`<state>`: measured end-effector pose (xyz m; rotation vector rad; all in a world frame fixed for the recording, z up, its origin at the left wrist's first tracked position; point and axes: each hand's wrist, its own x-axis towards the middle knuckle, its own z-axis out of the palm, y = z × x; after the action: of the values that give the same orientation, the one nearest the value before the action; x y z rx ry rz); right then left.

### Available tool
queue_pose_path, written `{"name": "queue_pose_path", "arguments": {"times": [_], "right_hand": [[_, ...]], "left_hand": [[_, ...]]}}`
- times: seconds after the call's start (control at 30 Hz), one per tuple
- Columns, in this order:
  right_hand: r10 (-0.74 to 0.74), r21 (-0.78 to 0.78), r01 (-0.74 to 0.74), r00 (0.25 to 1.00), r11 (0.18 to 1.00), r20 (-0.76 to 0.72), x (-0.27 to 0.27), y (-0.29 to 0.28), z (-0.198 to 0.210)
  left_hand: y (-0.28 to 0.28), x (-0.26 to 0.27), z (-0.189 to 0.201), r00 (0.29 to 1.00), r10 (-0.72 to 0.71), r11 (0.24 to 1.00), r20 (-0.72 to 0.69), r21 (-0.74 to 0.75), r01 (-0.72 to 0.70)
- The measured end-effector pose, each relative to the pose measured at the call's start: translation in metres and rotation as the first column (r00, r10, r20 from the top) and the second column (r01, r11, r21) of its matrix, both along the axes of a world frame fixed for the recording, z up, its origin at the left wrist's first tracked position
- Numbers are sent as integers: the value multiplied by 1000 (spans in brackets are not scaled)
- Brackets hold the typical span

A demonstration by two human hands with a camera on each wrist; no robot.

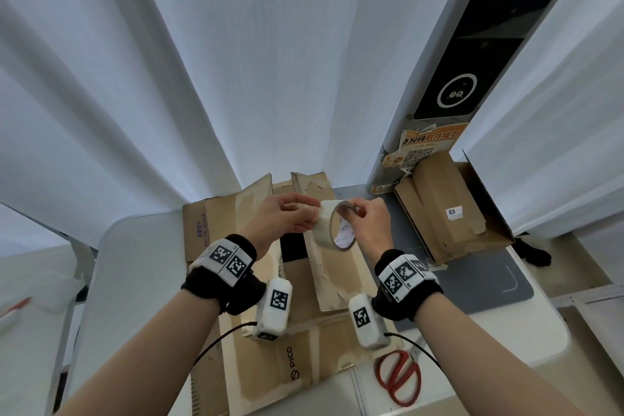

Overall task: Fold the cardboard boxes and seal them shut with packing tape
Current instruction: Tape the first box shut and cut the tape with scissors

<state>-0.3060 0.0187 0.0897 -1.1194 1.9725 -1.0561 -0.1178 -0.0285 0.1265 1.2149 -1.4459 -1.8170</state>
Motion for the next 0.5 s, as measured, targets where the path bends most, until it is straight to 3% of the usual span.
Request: {"name": "queue_pose_path", "arguments": {"times": [0.13,0.27,0.4,0.5], "right_hand": [[-4,22,4,999,1000,33,0,2,-4],[-20,29,14,971,999,239,7,7,4],[31,27,-45,922,999,387,13,12,9],[53,30,-76,881,997,471,13,14,11]], "left_hand": [[-1,-1,2,990,-78,971,120,-214,103],[-3,-4,2,977,32,897,213,-437,65],[-3,-3,3,992,28,883,120,-468,32],[-2,-4,6,991,8,880,137,-472,58]]}}
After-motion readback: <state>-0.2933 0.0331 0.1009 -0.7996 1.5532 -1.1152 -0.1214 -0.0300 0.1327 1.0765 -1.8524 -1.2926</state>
